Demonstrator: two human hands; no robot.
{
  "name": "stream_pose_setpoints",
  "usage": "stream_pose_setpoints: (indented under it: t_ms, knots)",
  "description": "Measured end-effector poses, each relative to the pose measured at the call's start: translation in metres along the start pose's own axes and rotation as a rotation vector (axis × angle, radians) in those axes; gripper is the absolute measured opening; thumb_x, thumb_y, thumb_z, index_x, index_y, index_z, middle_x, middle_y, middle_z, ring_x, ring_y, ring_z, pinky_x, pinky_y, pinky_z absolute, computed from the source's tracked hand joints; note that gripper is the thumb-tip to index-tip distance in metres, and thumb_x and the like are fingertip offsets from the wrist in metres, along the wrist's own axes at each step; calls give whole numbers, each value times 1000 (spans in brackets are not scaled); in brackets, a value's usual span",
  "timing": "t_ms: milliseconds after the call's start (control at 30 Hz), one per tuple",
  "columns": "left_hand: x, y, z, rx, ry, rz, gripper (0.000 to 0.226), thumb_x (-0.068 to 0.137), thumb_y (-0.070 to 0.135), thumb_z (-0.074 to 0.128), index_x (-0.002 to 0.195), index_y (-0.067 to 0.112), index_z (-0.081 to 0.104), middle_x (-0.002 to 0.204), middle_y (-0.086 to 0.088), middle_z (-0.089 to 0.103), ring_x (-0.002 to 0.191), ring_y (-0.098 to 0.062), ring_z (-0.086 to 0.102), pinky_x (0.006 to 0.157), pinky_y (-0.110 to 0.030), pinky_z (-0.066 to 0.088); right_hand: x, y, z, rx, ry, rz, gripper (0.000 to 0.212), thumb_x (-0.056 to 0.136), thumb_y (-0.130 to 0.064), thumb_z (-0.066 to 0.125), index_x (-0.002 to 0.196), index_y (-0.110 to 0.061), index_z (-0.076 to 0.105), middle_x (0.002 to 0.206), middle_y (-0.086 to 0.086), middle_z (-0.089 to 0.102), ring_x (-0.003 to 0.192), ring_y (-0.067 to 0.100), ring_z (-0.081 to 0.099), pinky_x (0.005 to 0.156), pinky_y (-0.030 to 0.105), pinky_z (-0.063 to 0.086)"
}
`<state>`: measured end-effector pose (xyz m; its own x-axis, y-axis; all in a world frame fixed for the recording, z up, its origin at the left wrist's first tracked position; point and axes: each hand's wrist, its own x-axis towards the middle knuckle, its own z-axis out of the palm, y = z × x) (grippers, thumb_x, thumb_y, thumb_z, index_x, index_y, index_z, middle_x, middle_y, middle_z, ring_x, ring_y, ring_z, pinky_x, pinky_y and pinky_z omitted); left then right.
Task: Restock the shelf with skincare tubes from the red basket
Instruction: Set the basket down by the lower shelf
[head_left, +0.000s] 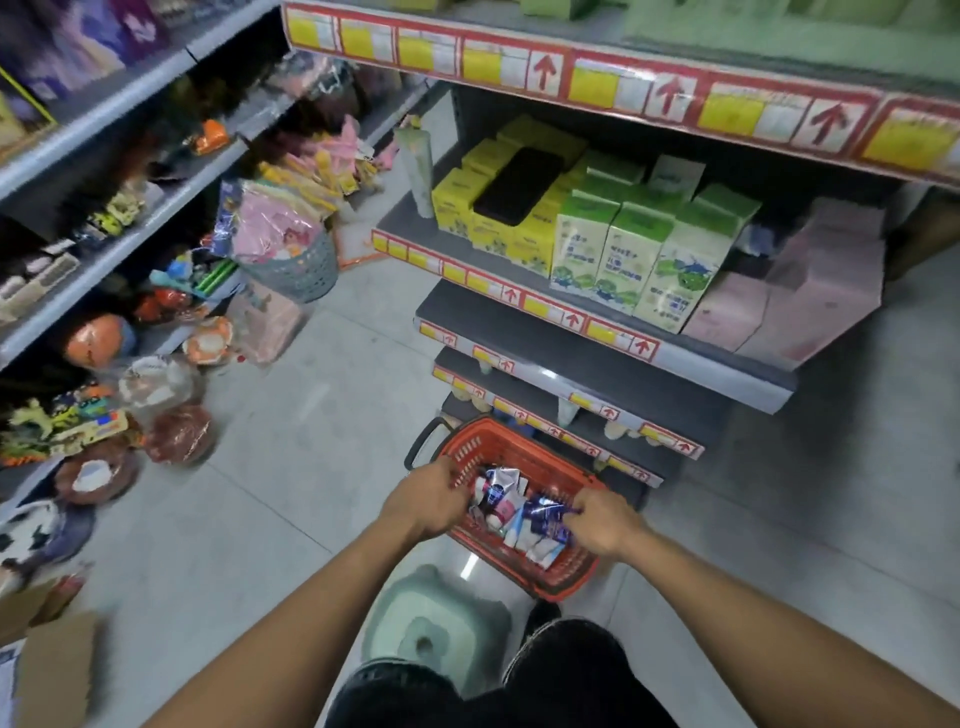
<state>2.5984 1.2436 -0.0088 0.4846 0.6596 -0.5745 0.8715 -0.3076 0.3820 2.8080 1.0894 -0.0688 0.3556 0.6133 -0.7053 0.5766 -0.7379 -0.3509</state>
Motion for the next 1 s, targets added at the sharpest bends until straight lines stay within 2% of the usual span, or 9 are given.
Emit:
stream_pose_setpoints:
  t_ms: [100,167,267,367,433,533,667,800,1000]
  knots:
    - [20,15,-13,20,-46,28,17,92,48,52,93,31,53,107,-1,73,88,-20,70,81,-34,58,5,5,-14,43,19,26,18,92,-32,58,83,-18,63,83,-3,65,71,11,60,57,26,43]
    - [32,23,-22,23,-72,51,16,92,51,52,95,35,52,110,0,73,90,-18,70,84,-36,59,8,6,-18,58,21,49,21,91,-34,58,85,-16,67,87,0,70,77,16,65,68,30,54]
    - [52,28,-33,39,-101,82,18,88,53,51,90,36,52,107,2,70,88,-18,69,81,-35,58,13,6,-20,80,24,73,27,91,-35,56,84,-12,68,87,5,71,81,21,68,76,35,56]
    - [76,26,-41,119,-168,131,16,93,47,52,93,32,57,110,-1,73,87,-18,65,78,-32,53,19,0,-15,122,53,100,25,90,-31,55,79,-12,66,88,9,72,84,25,68,76,34,54]
    - [94,22,-48,185,-206,170,16,95,41,51,102,29,59,115,-5,74,93,-22,67,84,-35,55,23,-6,-6,188,90,134,25,90,-29,57,70,-14,59,85,11,71,82,27,67,70,32,50]
    - [121,14,-59,204,-290,246,17,97,40,54,98,27,64,108,-2,76,93,-21,71,90,-42,60,25,-21,6,281,117,190,27,91,-30,60,71,-12,59,79,10,68,78,27,67,65,31,46]
    - [149,-5,-77,245,-341,372,14,96,41,55,98,30,63,98,5,70,92,-19,69,87,-38,58,18,-56,26,384,194,314,33,98,-41,58,93,-10,69,104,10,74,94,29,68,78,33,50]
    - [164,-22,-91,278,-407,438,17,95,38,55,101,25,65,107,0,72,96,-22,68,89,-39,57,6,-89,41,427,177,415,30,99,-40,56,73,-24,56,111,14,74,101,30,68,73,27,43]
    - [175,-31,-83,344,-487,450,26,98,35,52,118,23,64,125,-6,70,108,-26,65,95,-40,54,7,-98,50,480,200,468,33,96,-38,54,101,-11,73,108,13,74,96,28,69,86,36,56]
